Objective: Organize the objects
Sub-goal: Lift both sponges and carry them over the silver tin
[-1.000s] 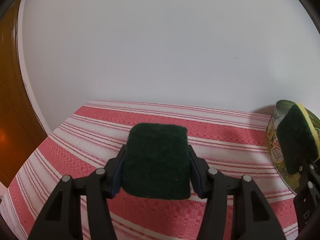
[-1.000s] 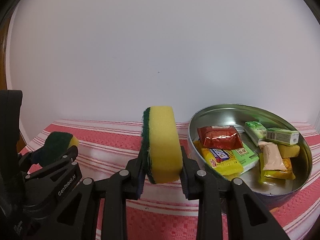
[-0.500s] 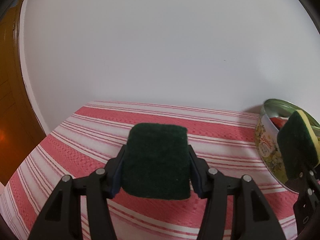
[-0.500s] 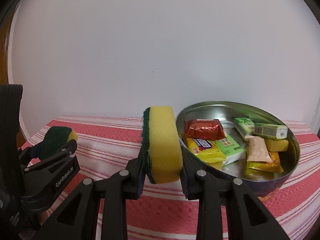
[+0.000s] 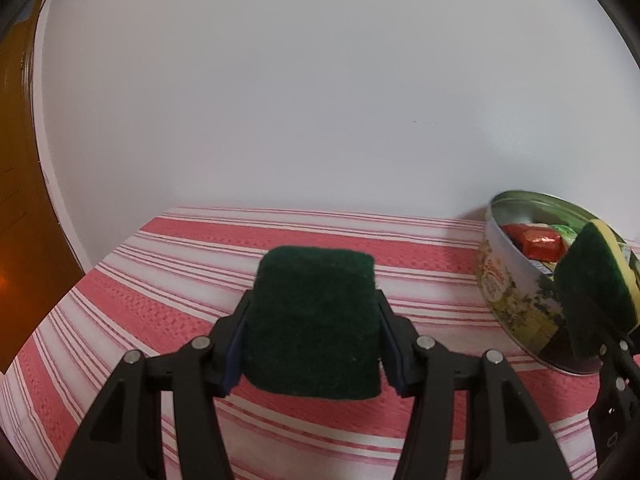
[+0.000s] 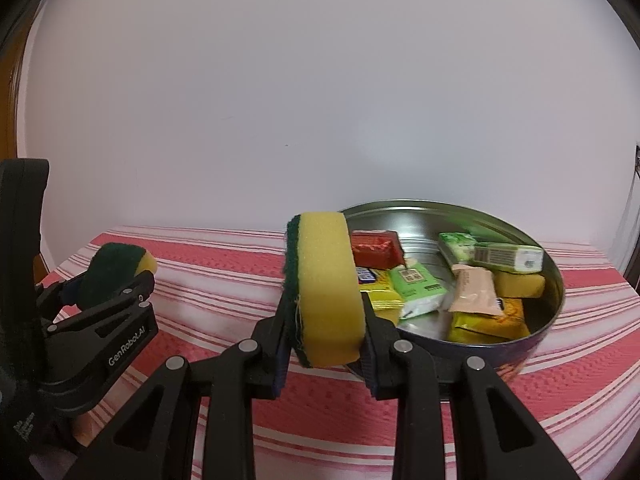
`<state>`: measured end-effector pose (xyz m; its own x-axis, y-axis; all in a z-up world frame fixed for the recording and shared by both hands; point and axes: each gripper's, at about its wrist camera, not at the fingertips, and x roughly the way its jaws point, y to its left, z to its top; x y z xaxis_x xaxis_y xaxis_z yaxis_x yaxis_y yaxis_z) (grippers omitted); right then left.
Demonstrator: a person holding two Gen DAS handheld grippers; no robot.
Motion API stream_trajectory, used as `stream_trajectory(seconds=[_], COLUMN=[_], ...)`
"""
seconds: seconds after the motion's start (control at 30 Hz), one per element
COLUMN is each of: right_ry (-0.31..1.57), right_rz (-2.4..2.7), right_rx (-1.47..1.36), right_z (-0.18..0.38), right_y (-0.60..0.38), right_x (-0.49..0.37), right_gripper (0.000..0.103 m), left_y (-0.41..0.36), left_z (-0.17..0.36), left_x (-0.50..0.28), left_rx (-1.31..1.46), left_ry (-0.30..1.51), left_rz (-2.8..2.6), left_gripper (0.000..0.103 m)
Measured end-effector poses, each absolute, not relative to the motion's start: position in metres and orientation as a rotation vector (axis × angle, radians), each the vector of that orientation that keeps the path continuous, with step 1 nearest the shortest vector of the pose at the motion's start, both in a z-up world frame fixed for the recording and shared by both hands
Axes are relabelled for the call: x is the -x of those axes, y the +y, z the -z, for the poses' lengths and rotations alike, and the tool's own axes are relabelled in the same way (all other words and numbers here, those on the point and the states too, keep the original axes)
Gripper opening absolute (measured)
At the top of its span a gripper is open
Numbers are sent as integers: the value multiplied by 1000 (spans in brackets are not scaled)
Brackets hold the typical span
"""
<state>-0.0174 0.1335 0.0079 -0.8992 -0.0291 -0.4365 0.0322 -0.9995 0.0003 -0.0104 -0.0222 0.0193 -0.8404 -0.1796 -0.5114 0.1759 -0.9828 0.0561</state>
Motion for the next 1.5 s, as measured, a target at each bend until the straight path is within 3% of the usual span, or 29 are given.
stream_trajectory(seconds=[0.8, 1.5], right_ry=[-109, -139], right_rz=[3142, 3294], right_rx=[-596, -571], right_z=[-26, -32], right_y=[219, 283], right_x=[9, 41], right_gripper=[32, 32], left_y=[66, 136], left_z=[-48, -53], left_x=[-2, 30], left_rx=[-666, -731], left_ry=[-96, -113], left_rz=[3006, 3095], left_gripper=[55, 55])
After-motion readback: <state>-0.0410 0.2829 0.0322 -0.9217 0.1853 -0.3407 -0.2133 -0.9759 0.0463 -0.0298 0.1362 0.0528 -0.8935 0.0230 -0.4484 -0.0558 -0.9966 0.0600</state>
